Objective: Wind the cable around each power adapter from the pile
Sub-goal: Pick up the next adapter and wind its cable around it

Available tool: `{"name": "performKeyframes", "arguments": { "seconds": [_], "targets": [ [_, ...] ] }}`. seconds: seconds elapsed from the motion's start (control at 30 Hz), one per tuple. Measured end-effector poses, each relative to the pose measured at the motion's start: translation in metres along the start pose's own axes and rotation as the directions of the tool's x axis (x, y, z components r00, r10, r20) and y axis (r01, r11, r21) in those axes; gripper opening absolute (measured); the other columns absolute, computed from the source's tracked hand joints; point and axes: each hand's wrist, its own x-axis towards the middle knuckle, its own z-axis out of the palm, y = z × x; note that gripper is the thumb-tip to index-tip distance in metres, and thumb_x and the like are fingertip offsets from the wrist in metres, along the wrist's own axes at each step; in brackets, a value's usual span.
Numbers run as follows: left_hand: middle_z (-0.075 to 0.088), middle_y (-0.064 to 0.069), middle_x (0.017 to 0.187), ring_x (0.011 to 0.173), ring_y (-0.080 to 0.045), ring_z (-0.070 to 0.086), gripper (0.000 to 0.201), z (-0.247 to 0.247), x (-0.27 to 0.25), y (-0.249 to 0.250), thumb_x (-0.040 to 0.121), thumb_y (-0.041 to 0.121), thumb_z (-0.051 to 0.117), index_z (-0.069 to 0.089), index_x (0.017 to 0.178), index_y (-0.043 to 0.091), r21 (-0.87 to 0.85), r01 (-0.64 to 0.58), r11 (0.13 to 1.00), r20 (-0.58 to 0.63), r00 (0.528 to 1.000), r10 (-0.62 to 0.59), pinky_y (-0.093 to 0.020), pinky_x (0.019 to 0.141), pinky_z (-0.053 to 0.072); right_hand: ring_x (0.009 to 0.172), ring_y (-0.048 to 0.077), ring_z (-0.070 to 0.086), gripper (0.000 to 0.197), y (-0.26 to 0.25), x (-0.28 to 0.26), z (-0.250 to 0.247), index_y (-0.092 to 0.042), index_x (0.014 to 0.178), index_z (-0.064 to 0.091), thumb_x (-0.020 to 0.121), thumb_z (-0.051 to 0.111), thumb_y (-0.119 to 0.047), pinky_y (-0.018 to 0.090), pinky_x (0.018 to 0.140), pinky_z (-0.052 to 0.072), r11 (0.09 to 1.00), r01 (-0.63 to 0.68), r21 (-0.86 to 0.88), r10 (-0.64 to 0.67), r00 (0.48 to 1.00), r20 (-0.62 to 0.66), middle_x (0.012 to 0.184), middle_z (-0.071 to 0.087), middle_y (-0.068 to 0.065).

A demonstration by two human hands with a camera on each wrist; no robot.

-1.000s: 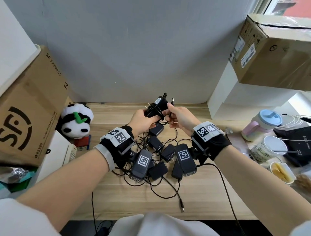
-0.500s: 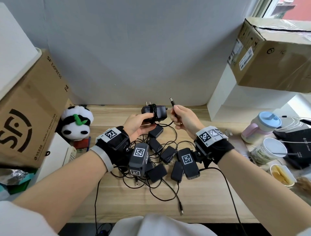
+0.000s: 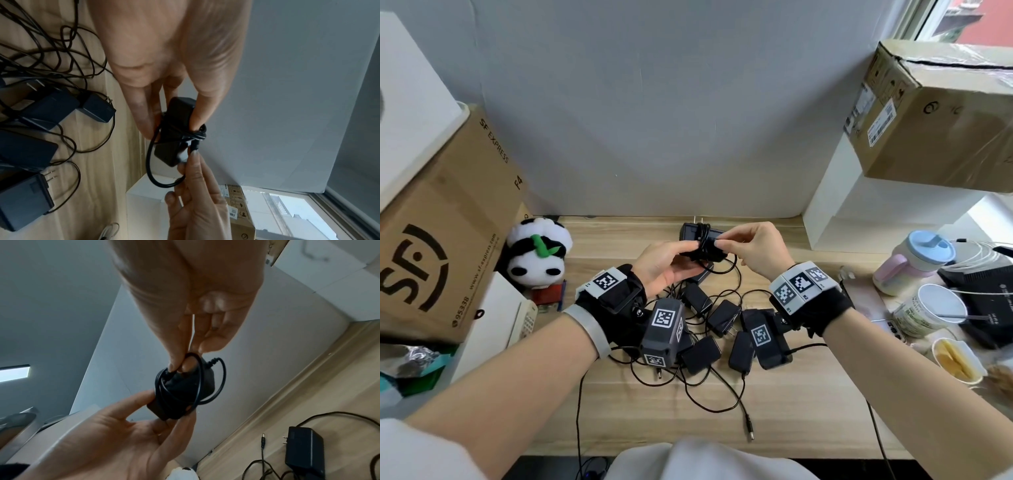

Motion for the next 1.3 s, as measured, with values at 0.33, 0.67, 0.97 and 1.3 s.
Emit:
{"name": "performKeyframes", "arguments": {
  "seconds": [0.33,0.67,0.97,1.3],
  "targets": [
    [0.065,-0.017,0.093,0.078,-0.023,0.065,0.011,0.007,-0.003,0.014,0.092,0.004,0.054,0.058,0.1,-0.002,0.228,0.044,0.973,0.063,0.996,-0.06,-0.028,0.07,0.058,0.072,0.012,0.063,0.004,-0.003,0.004,0.011,-0.012,0.077,0.075,0.073,0.077,-0.011,0.021,0.073,0.053,0.994,0.104,-0.011,-0.105,0.988,-0.114,0.073,0.068,-0.002],
    [0.068,-0.013,0.089,0.074,-0.018,0.067,0.01,0.005,0.004,0.013,0.089,0.005,0.059,0.06,0.098,0.001,0.283,0.023,0.959,0.005,1.0,-0.025,-0.024,0.065,0.059,0.077,0.016,0.069,0.019,0.004,0.006,0.014,-0.019,0.087,0.059,0.084,0.063,-0.001,0.027,0.071,0.058,0.981,0.083,0.176,-0.087,0.996,0.014,0.083,0.07,0.0],
    [0.067,-0.016,0.088,0.062,-0.014,0.069,0.023,0.008,0.011,0.011,0.087,0.002,0.062,0.057,0.107,-0.006,0.401,-0.015,0.916,-0.035,0.999,0.032,-0.023,0.061,0.058,0.073,0.014,0.055,0.008,-0.004,0.016,0.014,-0.026,0.087,0.061,0.084,0.065,-0.032,0.026,0.069,0.045,0.949,0.139,-0.284,-0.106,0.986,0.127,0.076,0.058,-0.004],
    [0.066,-0.013,0.085,0.071,-0.019,0.066,0.015,0.004,0.02,0.015,0.088,0.008,0.063,0.06,0.098,-0.002,0.483,0.027,0.875,-0.017,1.0,-0.021,-0.028,0.069,0.058,0.06,0.011,0.047,0.017,0.0,0.028,0.013,-0.014,0.078,0.057,0.091,0.053,-0.023,0.021,0.056,0.04,0.978,0.002,-0.21,0.011,0.998,0.063,0.067,0.054,-0.004]
  ]
}}
